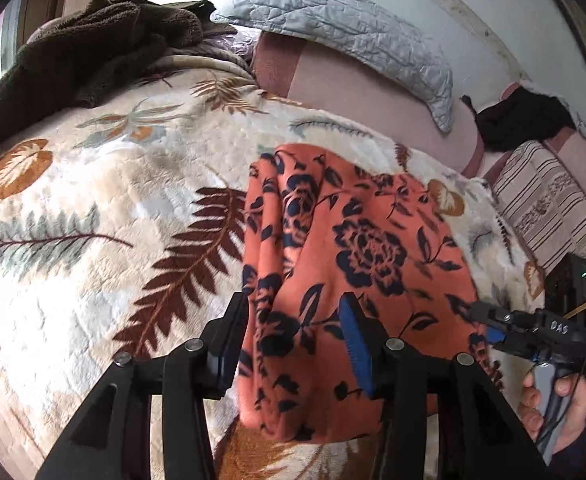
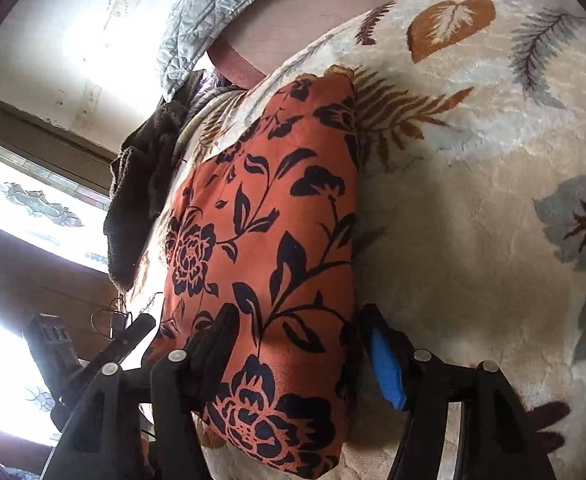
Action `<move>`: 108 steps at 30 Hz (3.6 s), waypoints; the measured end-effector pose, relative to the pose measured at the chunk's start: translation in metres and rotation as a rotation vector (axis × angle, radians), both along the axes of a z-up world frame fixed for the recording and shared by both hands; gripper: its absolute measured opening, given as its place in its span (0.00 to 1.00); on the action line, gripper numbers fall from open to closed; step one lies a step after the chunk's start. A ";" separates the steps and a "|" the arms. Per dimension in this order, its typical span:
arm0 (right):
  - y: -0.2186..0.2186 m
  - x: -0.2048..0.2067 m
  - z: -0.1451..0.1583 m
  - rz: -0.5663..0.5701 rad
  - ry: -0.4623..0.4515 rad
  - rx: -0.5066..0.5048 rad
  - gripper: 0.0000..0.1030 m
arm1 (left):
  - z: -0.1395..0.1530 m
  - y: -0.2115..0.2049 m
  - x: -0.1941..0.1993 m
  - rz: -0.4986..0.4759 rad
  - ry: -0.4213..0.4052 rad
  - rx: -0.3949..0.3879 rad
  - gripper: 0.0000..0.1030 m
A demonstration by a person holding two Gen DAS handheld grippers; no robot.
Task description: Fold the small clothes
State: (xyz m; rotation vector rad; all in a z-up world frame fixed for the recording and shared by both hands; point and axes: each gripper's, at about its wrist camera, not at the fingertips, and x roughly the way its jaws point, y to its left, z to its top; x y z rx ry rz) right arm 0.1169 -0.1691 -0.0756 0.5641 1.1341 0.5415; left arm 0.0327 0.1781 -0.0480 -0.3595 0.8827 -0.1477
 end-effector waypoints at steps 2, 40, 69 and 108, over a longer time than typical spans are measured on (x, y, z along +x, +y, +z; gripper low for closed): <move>-0.005 0.007 0.001 -0.001 -0.005 0.018 0.68 | 0.000 0.006 0.021 -0.025 0.012 -0.067 0.51; -0.009 0.034 -0.012 0.019 0.000 0.032 0.70 | -0.020 -0.043 0.045 -0.081 0.095 0.173 0.71; -0.099 0.083 -0.010 -0.132 -0.031 -0.073 0.61 | -0.046 -0.104 0.111 -0.110 0.140 -0.109 0.45; -0.034 -0.108 0.063 -0.045 -0.263 -0.274 0.79 | 0.022 -0.109 -0.017 -0.026 -0.014 0.273 0.65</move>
